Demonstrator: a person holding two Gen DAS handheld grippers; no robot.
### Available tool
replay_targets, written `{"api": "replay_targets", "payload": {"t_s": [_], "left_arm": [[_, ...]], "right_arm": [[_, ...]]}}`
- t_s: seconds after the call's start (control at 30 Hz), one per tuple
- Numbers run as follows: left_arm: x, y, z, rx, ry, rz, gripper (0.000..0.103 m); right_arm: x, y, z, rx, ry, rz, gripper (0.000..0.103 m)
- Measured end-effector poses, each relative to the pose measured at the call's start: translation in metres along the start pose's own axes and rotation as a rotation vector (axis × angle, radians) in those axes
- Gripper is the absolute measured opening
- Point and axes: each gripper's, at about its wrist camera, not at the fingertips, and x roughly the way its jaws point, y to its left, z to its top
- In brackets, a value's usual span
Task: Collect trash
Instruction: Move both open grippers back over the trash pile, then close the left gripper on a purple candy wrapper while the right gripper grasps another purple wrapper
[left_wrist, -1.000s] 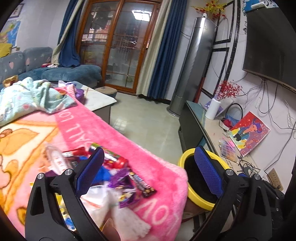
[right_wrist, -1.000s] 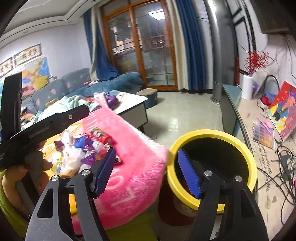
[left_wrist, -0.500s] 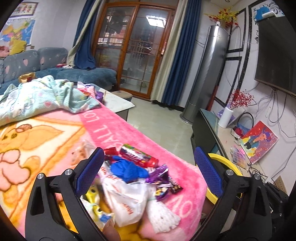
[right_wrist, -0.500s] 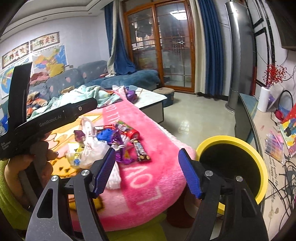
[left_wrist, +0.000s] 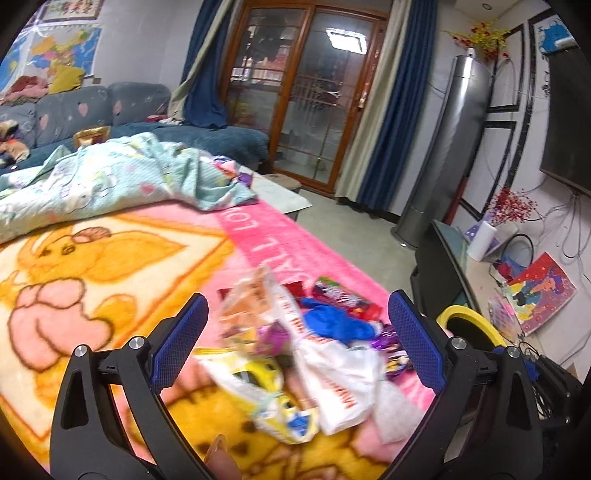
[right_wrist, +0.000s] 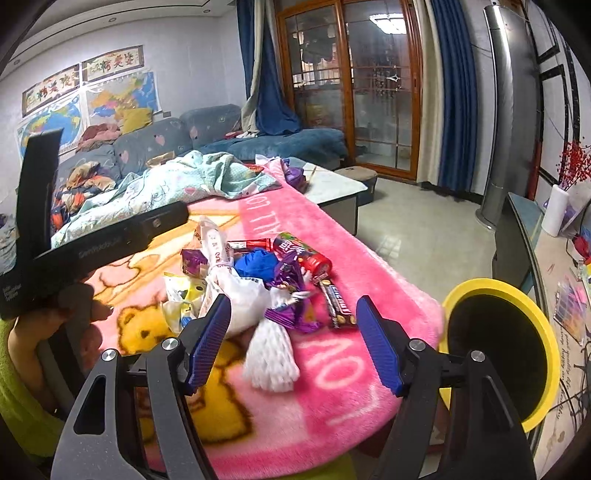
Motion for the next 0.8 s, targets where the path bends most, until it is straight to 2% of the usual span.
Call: {"api": "replay_targets", "payload": {"t_s": [0.13,0.4,0.57,0.8], "left_arm": [[0.004,0.017,-0.005,-0.009,0.043,0.033,0.09],[0.015,0.028,-0.018,-0.001,0.12,0.024,0.089],[0.025,0.026,-0.022,0.002,0.146,0.012,0.077],[0.038,0.019,-0.018,0.012,0.15,0.011,0.065]], "right_arm": [[0.017,0.004,0.006,-0.003,0.026,0.008,0.068],[0.054,-0.001,0.016,0.014,0.081,0.001,0.067],[0.077,-0.004,0.023,0.017,0.118,0.019,0.06],[0.095,-0.01,0.024,0.046,0.158,0.051,0.053]]}}
